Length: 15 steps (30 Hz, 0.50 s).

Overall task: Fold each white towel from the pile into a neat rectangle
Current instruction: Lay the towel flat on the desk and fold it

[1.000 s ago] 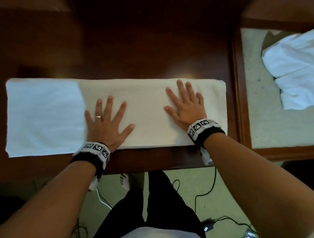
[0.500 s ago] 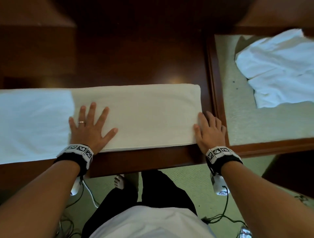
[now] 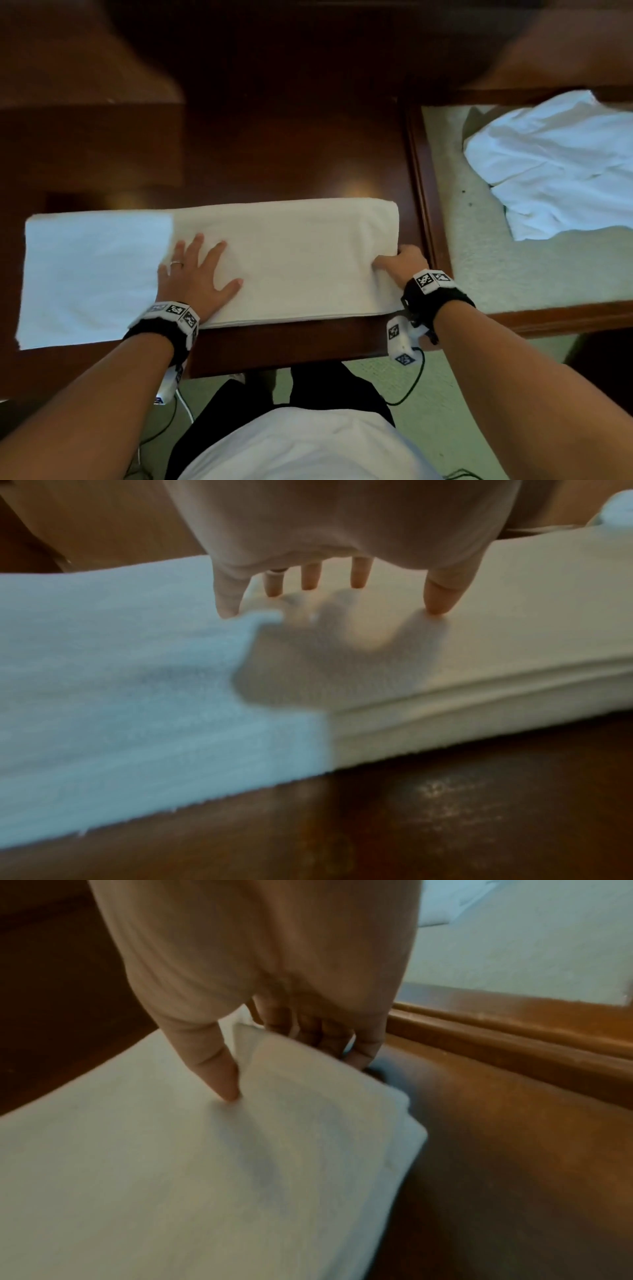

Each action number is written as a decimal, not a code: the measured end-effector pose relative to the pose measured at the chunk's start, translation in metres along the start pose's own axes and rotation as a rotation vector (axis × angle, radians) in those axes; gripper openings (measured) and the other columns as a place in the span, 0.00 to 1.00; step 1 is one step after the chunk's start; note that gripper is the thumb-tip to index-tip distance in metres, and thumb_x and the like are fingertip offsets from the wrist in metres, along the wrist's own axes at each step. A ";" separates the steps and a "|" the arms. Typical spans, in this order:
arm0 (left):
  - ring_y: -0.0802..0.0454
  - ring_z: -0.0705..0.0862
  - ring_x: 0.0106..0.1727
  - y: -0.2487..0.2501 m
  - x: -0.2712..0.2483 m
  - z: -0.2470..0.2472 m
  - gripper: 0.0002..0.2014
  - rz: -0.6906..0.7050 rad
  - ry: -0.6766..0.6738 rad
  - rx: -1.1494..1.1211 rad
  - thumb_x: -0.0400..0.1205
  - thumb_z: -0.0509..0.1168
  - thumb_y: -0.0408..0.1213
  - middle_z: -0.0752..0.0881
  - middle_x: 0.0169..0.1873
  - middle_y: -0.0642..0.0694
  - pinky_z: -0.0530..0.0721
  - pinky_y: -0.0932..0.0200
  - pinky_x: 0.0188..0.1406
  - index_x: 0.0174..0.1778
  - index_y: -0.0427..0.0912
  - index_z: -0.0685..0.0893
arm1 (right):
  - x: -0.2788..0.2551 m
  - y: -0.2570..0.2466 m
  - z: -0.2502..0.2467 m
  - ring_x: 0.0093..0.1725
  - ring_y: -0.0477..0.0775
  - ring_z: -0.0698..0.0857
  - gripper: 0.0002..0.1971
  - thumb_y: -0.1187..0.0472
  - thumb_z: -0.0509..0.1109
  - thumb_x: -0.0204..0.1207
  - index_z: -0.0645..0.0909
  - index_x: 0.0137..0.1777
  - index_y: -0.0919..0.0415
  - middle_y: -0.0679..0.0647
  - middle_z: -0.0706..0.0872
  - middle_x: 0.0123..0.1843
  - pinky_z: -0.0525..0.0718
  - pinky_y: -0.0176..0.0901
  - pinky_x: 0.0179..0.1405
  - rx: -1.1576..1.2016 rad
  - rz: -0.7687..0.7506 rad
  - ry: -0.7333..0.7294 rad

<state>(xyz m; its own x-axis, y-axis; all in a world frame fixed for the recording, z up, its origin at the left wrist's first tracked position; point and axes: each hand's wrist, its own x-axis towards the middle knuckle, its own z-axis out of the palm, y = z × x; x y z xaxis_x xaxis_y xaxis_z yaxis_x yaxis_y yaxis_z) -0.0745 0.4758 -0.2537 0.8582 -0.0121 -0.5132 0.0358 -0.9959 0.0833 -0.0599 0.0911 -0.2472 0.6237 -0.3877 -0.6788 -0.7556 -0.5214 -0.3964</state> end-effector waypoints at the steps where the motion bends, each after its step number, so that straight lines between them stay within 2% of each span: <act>1: 0.39 0.45 0.88 0.000 0.000 -0.002 0.40 0.004 -0.006 -0.011 0.80 0.58 0.70 0.44 0.89 0.50 0.56 0.33 0.84 0.86 0.64 0.51 | 0.000 -0.001 -0.003 0.49 0.61 0.84 0.20 0.57 0.79 0.69 0.84 0.59 0.63 0.58 0.86 0.51 0.78 0.45 0.46 0.010 -0.013 -0.011; 4: 0.39 0.50 0.88 -0.001 0.000 -0.010 0.38 0.022 -0.008 -0.036 0.82 0.61 0.65 0.50 0.88 0.48 0.60 0.36 0.83 0.86 0.60 0.57 | 0.000 -0.013 -0.015 0.51 0.61 0.86 0.17 0.61 0.79 0.69 0.86 0.58 0.61 0.58 0.89 0.52 0.80 0.46 0.49 0.015 -0.069 -0.011; 6: 0.39 0.55 0.87 -0.003 0.000 -0.016 0.36 0.052 0.001 -0.069 0.83 0.63 0.60 0.54 0.87 0.46 0.65 0.39 0.81 0.86 0.54 0.62 | -0.001 -0.029 -0.027 0.49 0.60 0.85 0.17 0.62 0.78 0.70 0.85 0.59 0.60 0.55 0.87 0.49 0.78 0.44 0.47 -0.016 -0.121 0.048; 10: 0.39 0.68 0.81 -0.015 -0.004 -0.027 0.31 0.119 0.049 -0.036 0.84 0.63 0.56 0.66 0.83 0.41 0.71 0.42 0.78 0.81 0.46 0.72 | -0.002 -0.078 -0.065 0.52 0.67 0.85 0.12 0.62 0.70 0.72 0.82 0.56 0.59 0.60 0.85 0.48 0.77 0.47 0.44 -0.141 -0.237 0.340; 12: 0.35 0.76 0.75 -0.028 -0.008 -0.031 0.31 0.161 0.076 0.002 0.80 0.59 0.57 0.76 0.76 0.38 0.77 0.38 0.70 0.74 0.43 0.81 | -0.009 -0.109 -0.090 0.55 0.70 0.83 0.13 0.62 0.66 0.76 0.80 0.60 0.58 0.63 0.85 0.53 0.74 0.48 0.46 -0.193 -0.266 0.507; 15: 0.33 0.87 0.59 -0.054 -0.010 -0.033 0.31 0.251 0.045 0.099 0.71 0.54 0.58 0.87 0.61 0.36 0.87 0.36 0.52 0.57 0.42 0.91 | -0.028 -0.153 -0.119 0.57 0.70 0.82 0.11 0.62 0.64 0.78 0.77 0.59 0.59 0.63 0.84 0.58 0.77 0.55 0.52 -0.237 -0.379 0.730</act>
<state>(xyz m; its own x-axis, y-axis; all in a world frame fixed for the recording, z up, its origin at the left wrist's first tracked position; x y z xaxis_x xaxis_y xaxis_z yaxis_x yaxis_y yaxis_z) -0.0680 0.5330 -0.2244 0.8559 -0.2577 -0.4484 -0.2290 -0.9662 0.1182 0.0619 0.0909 -0.0942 0.8597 -0.5054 0.0743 -0.4591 -0.8282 -0.3214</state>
